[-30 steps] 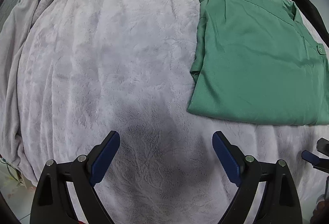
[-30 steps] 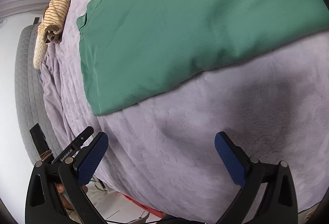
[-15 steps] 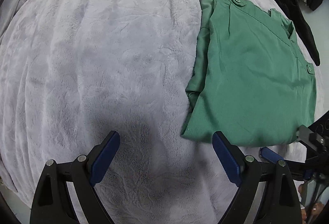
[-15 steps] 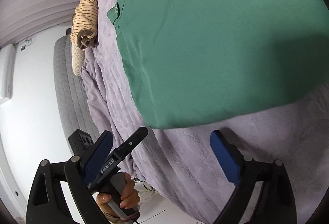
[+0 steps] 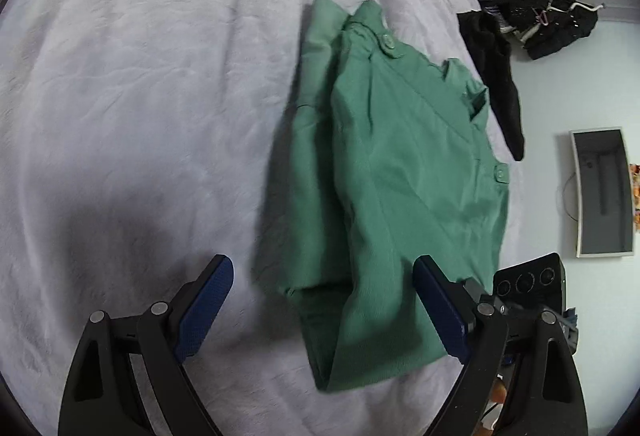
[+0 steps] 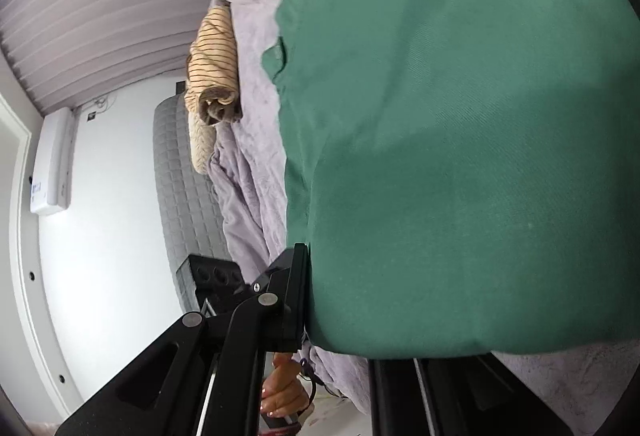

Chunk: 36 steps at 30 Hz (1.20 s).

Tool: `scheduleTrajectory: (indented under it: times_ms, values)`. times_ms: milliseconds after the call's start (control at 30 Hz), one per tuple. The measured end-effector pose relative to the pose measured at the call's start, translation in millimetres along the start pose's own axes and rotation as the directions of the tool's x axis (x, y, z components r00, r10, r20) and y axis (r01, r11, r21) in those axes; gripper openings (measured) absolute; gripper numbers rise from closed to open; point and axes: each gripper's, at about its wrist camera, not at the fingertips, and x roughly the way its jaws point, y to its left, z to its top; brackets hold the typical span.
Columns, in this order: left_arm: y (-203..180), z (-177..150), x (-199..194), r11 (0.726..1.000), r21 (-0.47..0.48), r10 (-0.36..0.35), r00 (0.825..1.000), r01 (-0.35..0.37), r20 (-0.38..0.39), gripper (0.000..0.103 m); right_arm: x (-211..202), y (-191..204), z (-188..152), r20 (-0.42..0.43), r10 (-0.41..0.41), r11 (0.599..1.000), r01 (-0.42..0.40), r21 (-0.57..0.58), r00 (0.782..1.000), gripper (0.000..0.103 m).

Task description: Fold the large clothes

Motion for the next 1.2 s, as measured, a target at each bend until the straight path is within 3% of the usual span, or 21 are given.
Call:
scheduleTrajectory:
  times_ms: [133,167,233,267,300,333,367,467,500,567,633,667,733,767,867,900,967,1067,1133,1200]
  values:
    - [-21.7,27.8,29.8,0.994,0.037,-0.101,0.992,0.103,-0.072,0.092,-8.9,17.2,3.0,-0.001,-0.001,0.998,0.001,-0.065,1.000,0.010]
    - [-28.6,33.1,40.3,0.993,0.041,-0.107,0.990,0.111,-0.089,0.092,-9.1,18.5,3.6,-0.003,-0.006,0.997,0.005,-0.076,1.000,0.010]
    - [-40.3,38.7,54.9,0.997,0.055,-0.056,0.993,0.062,-0.101,0.092,-8.0,19.6,3.8,-0.010,-0.022,0.996,0.021,-0.089,1.000,0.010]
    - [-46.9,39.8,62.6,0.997,0.076,-0.012,0.995,0.019,-0.101,0.087,-6.6,18.3,2.8,-0.017,-0.037,0.995,0.035,-0.090,0.999,0.010]
    - [-52.8,39.1,67.8,0.993,0.108,0.050,0.995,-0.041,-0.088,0.075,-5.4,16.4,1.1,-0.027,-0.056,0.995,0.053,-0.090,0.998,0.010]
    - [-55.8,36.4,70.7,0.985,0.144,0.104,0.991,-0.091,-0.083,0.047,-4.7,13.7,-1.6,-0.044,-0.085,0.993,0.081,-0.092,0.995,0.010]
    - [-59.0,34.9,73.9,0.976,0.169,0.151,0.986,-0.136,-0.078,0.037,-7.3,8.5,-6.1,-0.073,-0.117,0.989,0.110,-0.094,0.990,0.014]
    - [-66.0,31.1,68.8,0.966,0.197,0.177,0.984,-0.167,-0.033,0.023,-9.3,5.0,-13.5,-0.198,-0.233,0.968,0.209,-0.136,0.952,0.018]
    - [-68.3,29.6,64.6,0.964,0.204,0.181,0.983,-0.173,-0.019,0.021,-16.5,7.8,-14.8,-0.201,-0.262,0.959,0.230,-0.168,0.944,0.018]
    - [-77.8,26.2,55.0,0.956,0.228,0.185,0.983,-0.183,0.015,0.019,-43.6,19.2,-11.5,-0.137,-0.317,0.928,0.277,-0.248,0.939,0.018]
    - [-90.2,23.3,47.5,0.948,0.254,0.185,0.982,-0.190,0.043,0.017,-74.9,28.7,-0.6,-0.002,-0.363,0.895,0.348,-0.281,0.932,0.018]
    - [-98.1,22.4,44.6,0.945,0.266,0.182,0.982,-0.190,0.055,0.017,-91.6,31.0,8.3,0.077,-0.394,0.872,0.399,-0.283,0.916,0.018]
    - [-113.6,20.6,38.2,0.939,0.289,0.172,0.982,-0.186,0.074,0.016,-106.0,31.5,26.6,0.181,-0.490,0.801,0.522,-0.292,0.853,0.014]
    - [-125.7,18.5,35.5,0.935,0.303,0.164,0.983,-0.182,0.086,0.016,-107.0,27.8,34.0,0.201,-0.517,0.777,0.554,-0.297,0.832,0.014]
    - [-160.6,12.2,26.5,0.920,0.353,0.139,0.984,-0.169,0.109,0.014,-89.2,-5.5,48.9,0.135,-0.589,0.744,0.600,-0.294,0.797,0.011]
    - [-174.9,10.0,26.5,0.915,0.370,0.127,0.985,-0.161,0.115,0.014,-81.3,-16.3,51.5,0.104,-0.598,0.746,0.599,-0.292,0.795,0.011]
    - [-208.0,5.1,27.0,0.896,0.414,0.118,0.984,-0.163,0.133,0.014,-80.0,-21.6,54.4,0.097,-0.569,0.771,0.571,-0.282,0.816,0.011]
    - [-259.6,-2.9,37.4,0.854,0.489,0.115,0.980,-0.180,0.160,0.014,-89.4,-26.3,54.0,0.050,-0.484,0.837,0.479,-0.264,0.874,0.011]
    - [-291.8,-13.0,47.8,0.817,0.545,0.114,0.979,-0.188,0.168,0.014,-108.0,-27.3,51.7,0.045,-0.419,0.874,0.416,-0.253,0.907,0.012]
    - [-326.7,-26.4,68.2,0.761,0.617,0.123,0.978,-0.202,0.168,0.014,-141.1,-29.1,51.8,0.072,-0.353,0.906,0.360,-0.222,0.933,0.012]
